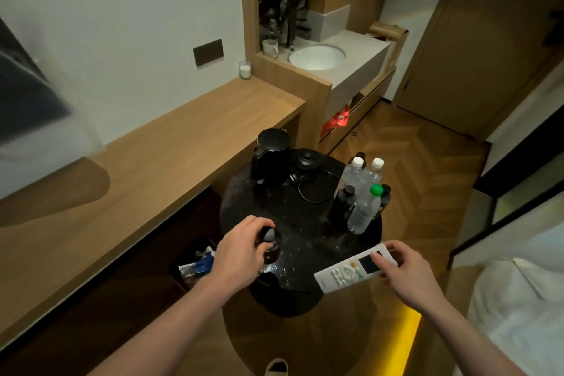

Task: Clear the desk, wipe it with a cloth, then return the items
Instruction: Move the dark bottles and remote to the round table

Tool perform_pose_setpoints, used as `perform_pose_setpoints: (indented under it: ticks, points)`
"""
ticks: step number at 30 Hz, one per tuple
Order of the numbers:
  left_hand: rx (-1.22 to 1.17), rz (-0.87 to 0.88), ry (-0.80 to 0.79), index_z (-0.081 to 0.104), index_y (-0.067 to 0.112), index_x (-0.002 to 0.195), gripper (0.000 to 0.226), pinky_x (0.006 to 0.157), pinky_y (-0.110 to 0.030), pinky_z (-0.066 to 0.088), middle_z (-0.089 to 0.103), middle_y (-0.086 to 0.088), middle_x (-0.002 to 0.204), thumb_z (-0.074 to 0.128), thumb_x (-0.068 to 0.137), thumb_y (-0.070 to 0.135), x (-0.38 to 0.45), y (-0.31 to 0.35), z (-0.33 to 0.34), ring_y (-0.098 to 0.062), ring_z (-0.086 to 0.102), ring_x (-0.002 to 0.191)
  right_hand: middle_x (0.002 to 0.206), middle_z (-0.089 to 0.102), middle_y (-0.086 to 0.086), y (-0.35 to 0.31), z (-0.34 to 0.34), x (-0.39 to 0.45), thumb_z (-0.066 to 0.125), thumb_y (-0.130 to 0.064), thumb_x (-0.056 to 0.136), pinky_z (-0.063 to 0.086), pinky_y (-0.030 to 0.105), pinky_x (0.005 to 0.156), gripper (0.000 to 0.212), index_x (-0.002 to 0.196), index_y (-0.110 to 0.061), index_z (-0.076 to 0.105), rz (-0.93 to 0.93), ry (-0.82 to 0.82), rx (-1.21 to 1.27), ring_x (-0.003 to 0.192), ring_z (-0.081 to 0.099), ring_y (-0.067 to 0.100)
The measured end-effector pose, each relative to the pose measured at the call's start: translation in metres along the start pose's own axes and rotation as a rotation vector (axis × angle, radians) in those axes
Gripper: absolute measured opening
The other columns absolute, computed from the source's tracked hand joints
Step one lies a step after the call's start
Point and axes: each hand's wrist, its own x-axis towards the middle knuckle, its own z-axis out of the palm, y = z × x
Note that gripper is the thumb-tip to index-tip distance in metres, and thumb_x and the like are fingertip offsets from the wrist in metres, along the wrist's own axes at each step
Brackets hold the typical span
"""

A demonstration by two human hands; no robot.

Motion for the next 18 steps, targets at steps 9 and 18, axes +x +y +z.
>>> perform_pose_setpoints:
  ticks: [9, 18]
  points:
    - [0.031, -0.036, -0.074, 0.058, 0.042, 0.123, 0.036, 0.094, -0.029, 0.052, 0.058, 0.023, 0.12, 0.073, 0.093, 0.03, 0.077, 0.035, 0.086, -0.005, 0.059, 0.109, 0.093, 0.072, -0.011, -0.007, -0.067, 0.105, 0.073, -0.038, 0.092, 0.064, 0.039, 0.066, 0.008, 0.098, -0.037, 0.068, -0.136, -0.039, -0.127, 0.079, 0.072, 0.011]
    - [0.035, -0.175, -0.088, 0.059, 0.04, 0.125, 0.037, 0.091, -0.031, 0.055, 0.058, 0.022, 0.117, 0.073, 0.093, 0.029, 0.121, 0.084, 0.171, -0.005, 0.061, 0.105, 0.084, 0.07, -0.013, -0.043, -0.124, 0.21, 0.074, -0.038, 0.092, 0.057, 0.023, 0.056, 0.009, 0.098, -0.036, 0.067, -0.417, -0.113, -0.207, 0.076, 0.066, -0.003]
